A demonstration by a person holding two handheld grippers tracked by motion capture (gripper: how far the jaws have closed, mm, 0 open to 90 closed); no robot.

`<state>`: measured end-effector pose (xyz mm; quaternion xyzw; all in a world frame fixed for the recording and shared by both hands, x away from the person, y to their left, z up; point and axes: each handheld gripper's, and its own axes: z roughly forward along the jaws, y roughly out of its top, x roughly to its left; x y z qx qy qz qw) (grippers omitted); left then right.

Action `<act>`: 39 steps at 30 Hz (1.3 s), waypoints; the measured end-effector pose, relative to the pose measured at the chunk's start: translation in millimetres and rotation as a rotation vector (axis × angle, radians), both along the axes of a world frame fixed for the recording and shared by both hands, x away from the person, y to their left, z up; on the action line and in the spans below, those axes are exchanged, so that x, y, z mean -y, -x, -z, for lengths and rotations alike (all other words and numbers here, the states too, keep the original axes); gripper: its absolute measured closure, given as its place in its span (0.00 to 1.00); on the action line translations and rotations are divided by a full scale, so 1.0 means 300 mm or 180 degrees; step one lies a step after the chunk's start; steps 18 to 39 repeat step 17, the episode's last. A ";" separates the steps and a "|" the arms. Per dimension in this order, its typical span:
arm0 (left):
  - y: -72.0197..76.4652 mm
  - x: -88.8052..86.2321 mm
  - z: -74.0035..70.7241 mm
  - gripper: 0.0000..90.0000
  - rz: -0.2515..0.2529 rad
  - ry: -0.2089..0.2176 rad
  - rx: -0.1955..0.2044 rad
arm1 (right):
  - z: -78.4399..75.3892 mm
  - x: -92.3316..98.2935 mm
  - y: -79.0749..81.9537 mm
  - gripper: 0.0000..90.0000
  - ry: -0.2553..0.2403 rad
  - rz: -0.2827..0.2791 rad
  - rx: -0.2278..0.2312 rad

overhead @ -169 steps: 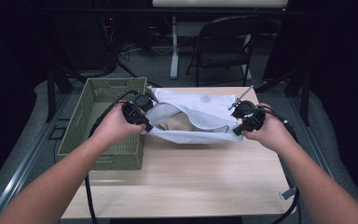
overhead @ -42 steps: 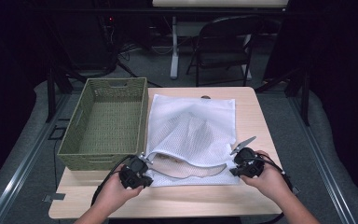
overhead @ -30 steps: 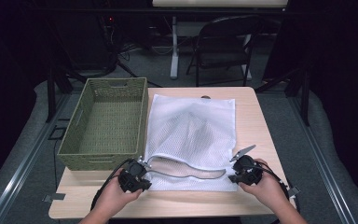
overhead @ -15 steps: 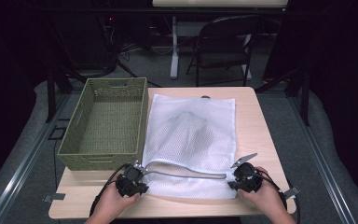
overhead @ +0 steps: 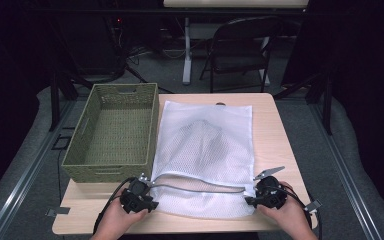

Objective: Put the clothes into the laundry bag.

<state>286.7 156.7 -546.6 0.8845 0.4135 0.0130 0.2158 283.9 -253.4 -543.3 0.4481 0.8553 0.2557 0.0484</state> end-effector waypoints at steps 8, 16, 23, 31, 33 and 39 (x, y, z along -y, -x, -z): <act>0.019 -0.034 -0.046 0.42 -0.0071 0.0125 0.0120 | -0.045 0.013 0.025 0.46 0.0139 -0.0071 0.0244; 0.043 -0.078 -0.098 0.40 -0.0144 0.0137 0.0311 | -0.096 0.023 0.051 0.44 0.0145 -0.0042 0.0334; 0.045 -0.086 -0.104 0.40 -0.0177 0.0164 0.0333 | -0.101 0.025 0.052 0.44 0.0163 -0.0050 0.0348; 0.045 -0.086 -0.104 0.40 -0.0177 0.0164 0.0333 | -0.101 0.025 0.052 0.44 0.0163 -0.0050 0.0348; 0.045 -0.086 -0.104 0.40 -0.0177 0.0164 0.0333 | -0.101 0.025 0.052 0.44 0.0163 -0.0050 0.0348; 0.045 -0.086 -0.104 0.40 -0.0177 0.0164 0.0333 | -0.101 0.025 0.052 0.44 0.0163 -0.0050 0.0348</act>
